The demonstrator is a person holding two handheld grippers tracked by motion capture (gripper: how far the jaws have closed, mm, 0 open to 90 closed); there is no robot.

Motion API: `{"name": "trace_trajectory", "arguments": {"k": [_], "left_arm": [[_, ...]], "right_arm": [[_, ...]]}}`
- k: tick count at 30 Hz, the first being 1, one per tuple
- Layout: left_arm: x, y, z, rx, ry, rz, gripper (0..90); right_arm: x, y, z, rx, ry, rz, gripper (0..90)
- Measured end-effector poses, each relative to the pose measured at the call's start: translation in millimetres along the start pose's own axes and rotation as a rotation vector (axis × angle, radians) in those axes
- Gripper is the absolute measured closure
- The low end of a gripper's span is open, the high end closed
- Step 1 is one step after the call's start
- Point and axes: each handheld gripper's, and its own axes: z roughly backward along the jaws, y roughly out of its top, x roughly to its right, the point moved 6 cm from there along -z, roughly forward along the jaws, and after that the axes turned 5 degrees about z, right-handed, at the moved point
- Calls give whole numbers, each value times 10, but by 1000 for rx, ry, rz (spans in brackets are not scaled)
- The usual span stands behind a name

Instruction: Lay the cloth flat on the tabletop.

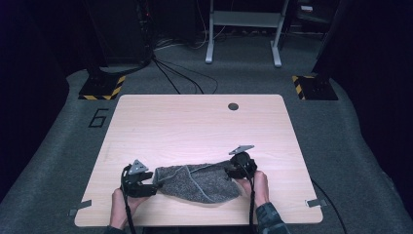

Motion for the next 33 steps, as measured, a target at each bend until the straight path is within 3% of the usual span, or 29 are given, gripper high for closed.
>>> {"name": "trace_trajectory", "arguments": {"k": [1, 5, 10, 15, 18, 22, 25, 33], "left_arm": [[-39, 3, 16, -14, 9, -15, 385], [-127, 44, -21, -11, 22, -9, 432], [-108, 65, -177, -92, -56, -22, 568], [-92, 96, -305, -135, -82, 12, 612], [-108, 109, -344, -141, -93, 24, 698], [-130, 121, -356, -127, -92, 45, 833], [-155, 149, -331, -108, -90, 65, 868], [-201, 367, -229, -6, -124, 162, 868]], "right_arm": [[3, 8, 32, 7, 0, -10, 567], [65, 51, 84, 35, -21, -14, 559], [96, 88, -12, 17, -16, 6, 527], [155, 112, -141, -11, 5, 1, 457], [180, 121, -192, -19, 32, -24, 524], [201, 92, -236, -32, 60, -35, 714], [207, 76, -250, -27, 58, -39, 836], [233, 149, -117, 9, 9, -39, 868]]}}
